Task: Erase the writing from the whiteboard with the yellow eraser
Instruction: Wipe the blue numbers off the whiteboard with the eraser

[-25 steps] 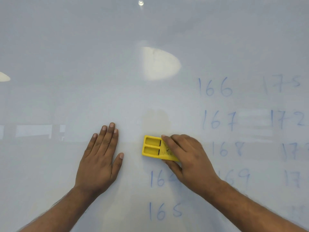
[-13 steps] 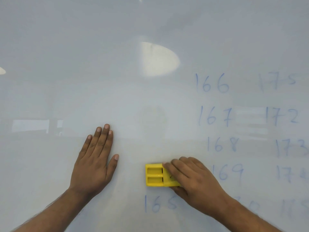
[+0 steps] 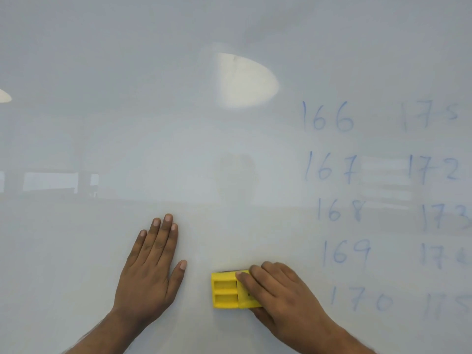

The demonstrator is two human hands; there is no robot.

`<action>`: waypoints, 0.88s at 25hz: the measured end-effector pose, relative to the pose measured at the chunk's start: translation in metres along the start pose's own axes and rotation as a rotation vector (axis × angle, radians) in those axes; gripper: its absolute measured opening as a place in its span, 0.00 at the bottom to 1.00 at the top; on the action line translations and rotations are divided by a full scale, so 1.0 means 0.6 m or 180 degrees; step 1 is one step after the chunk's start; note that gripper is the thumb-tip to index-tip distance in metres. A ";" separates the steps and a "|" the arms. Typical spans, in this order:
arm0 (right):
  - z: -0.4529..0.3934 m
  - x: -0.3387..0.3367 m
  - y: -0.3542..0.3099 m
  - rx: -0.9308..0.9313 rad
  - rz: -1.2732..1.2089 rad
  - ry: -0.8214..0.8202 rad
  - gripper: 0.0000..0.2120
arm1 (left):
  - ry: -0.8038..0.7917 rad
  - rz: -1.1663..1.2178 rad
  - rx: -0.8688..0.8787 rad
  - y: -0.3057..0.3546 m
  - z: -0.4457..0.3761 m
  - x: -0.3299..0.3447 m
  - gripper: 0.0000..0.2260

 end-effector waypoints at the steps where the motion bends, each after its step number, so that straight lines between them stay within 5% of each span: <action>1: 0.013 0.004 -0.005 -0.0093 0.0068 -0.0058 0.25 | -0.0016 -0.0001 0.0008 0.002 0.006 0.002 0.30; 5: 0.033 -0.009 0.014 -0.0240 0.0268 -0.0177 0.24 | -0.0025 -0.0007 0.0002 0.004 0.017 0.007 0.30; 12: -0.018 -0.018 0.024 0.0635 -0.0223 0.0247 0.23 | 0.0045 0.0018 0.0003 0.007 0.021 0.012 0.31; 22: 0.068 0.008 -0.015 -0.0295 0.0176 -0.0199 0.18 | -0.0034 -0.0042 0.0003 0.001 0.023 0.015 0.29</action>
Point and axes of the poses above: each hand's wrist, its own z-axis away from the middle knuckle, its own x-axis out of the palm, y = z × x, the point moved 8 cm from there along -z, towards the middle knuckle, and after that the axes turned 6 degrees about -y, right-handed, at the moved point
